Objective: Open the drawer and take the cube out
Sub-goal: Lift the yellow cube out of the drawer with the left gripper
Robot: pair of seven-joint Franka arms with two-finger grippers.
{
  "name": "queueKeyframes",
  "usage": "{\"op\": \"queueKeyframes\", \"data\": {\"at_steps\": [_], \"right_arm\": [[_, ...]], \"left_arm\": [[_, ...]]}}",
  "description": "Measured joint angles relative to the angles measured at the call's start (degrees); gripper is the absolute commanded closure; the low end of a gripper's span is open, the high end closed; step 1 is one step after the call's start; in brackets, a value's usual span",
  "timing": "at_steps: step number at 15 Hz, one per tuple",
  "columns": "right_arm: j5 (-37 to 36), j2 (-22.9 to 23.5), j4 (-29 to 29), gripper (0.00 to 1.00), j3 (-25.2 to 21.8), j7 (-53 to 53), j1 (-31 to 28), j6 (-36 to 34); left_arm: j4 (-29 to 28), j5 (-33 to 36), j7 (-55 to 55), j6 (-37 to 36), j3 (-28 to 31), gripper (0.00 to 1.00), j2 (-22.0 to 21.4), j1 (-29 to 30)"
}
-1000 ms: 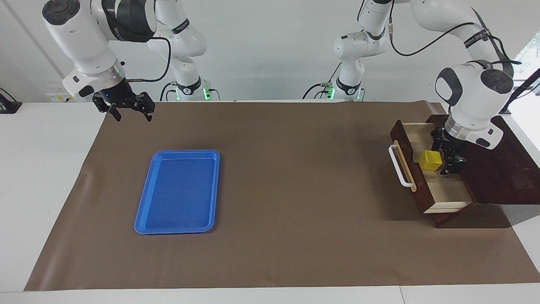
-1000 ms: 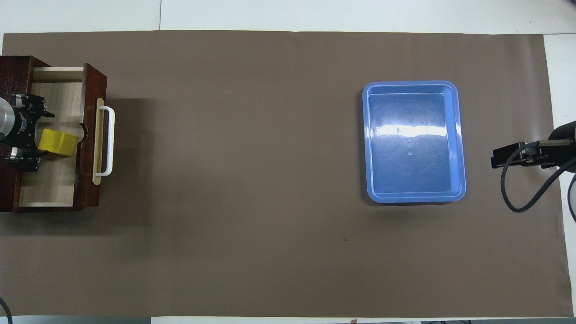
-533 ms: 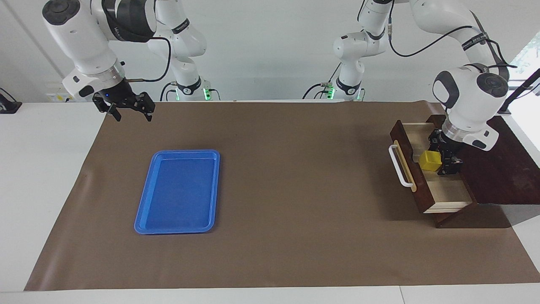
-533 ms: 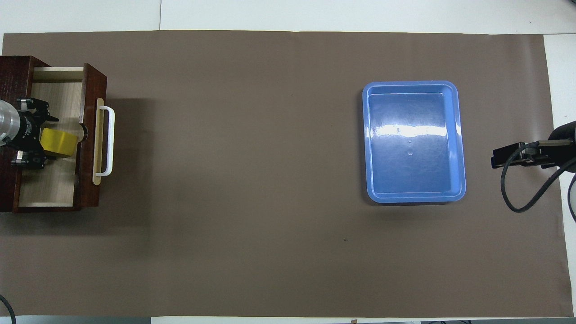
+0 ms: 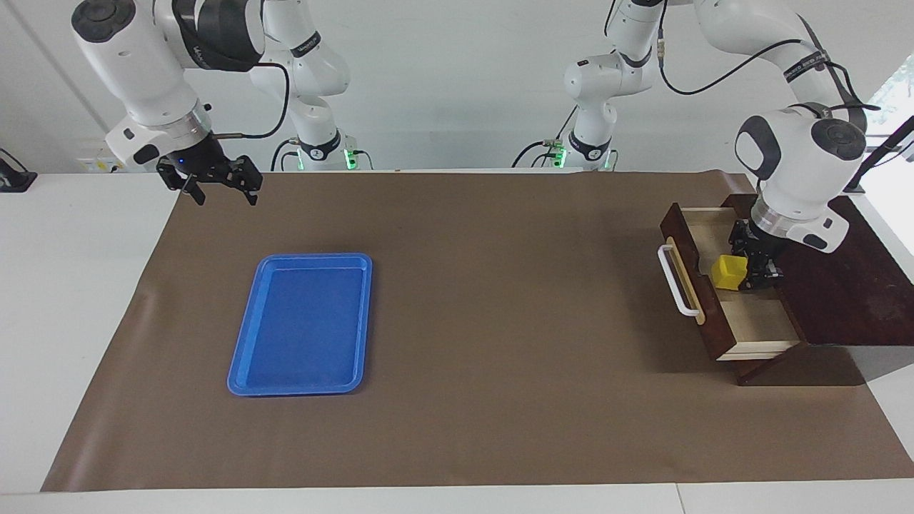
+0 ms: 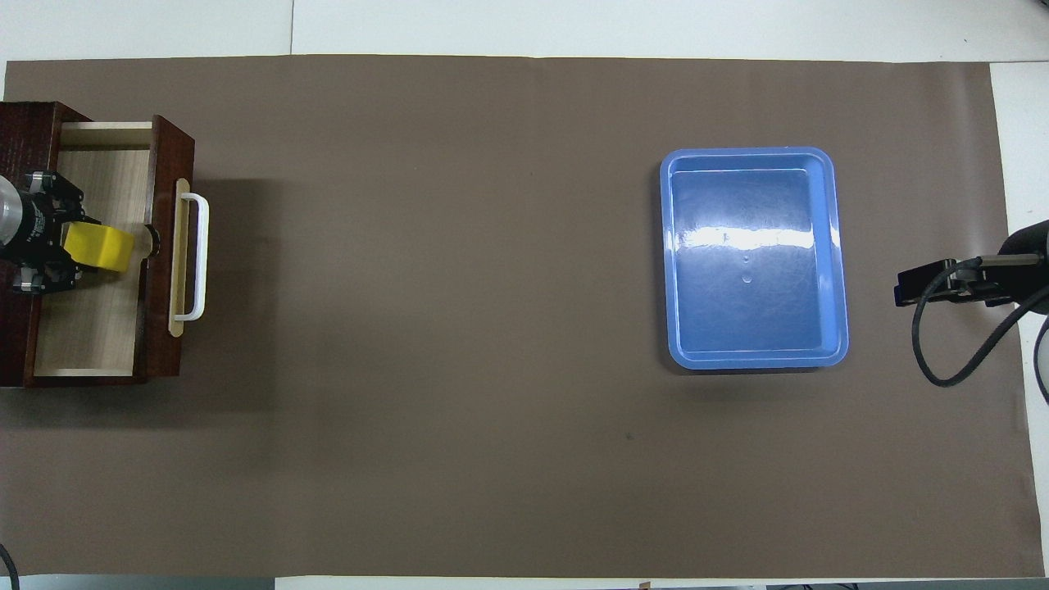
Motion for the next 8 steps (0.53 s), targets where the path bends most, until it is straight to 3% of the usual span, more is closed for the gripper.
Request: {"op": "queueKeyframes", "data": {"at_steps": [4,8], "right_arm": [[0.00,0.00,0.00,0.00,0.00,0.00,0.00,0.00],[0.00,0.00,0.00,0.00,0.00,0.00,0.00,0.00]], "left_arm": [[8.34,0.28,-0.68,-10.33,-0.41,1.00,0.23,-4.14],[14.27,1.36,-9.11,-17.73,-0.58,1.00,2.26,-11.92]]}}
